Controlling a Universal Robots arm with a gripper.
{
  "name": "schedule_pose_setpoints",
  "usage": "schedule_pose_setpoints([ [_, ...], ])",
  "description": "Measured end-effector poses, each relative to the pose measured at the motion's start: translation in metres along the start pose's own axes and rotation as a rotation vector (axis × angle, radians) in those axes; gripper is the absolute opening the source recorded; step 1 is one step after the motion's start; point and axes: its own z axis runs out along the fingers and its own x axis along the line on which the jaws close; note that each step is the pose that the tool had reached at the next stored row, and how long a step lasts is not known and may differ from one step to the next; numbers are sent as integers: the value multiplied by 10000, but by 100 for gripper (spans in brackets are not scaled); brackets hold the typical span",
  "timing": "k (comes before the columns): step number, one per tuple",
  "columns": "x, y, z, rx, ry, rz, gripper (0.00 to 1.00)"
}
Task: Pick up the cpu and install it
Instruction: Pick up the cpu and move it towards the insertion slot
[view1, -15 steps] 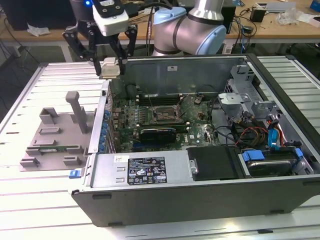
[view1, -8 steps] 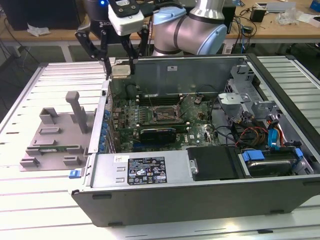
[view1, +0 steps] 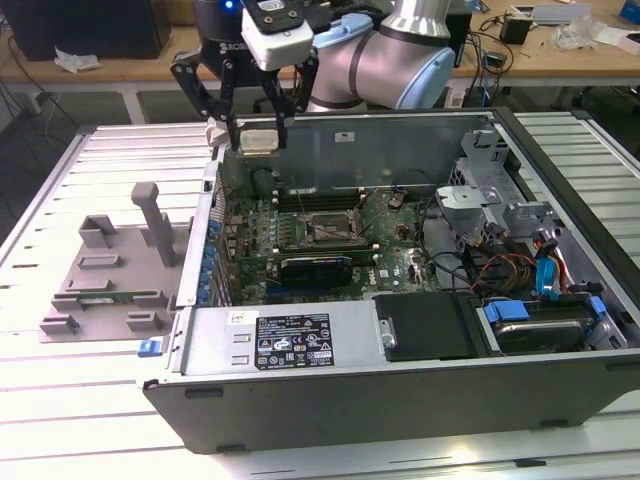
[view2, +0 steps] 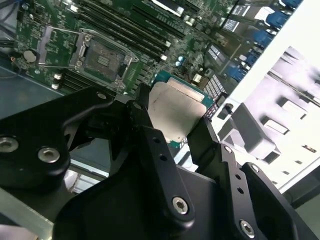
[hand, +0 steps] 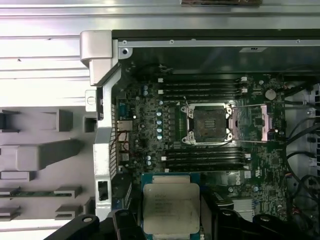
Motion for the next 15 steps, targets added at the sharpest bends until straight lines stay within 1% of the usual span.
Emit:
schedule_pose_setpoints([
  [4,-99,3,3,0,0,1,55],
  [6,-178,5,6,1,0,-1,55],
  [10,-227,7,7,0,0,1,55],
  [15,-344,10,11,1,1,1,55],
])
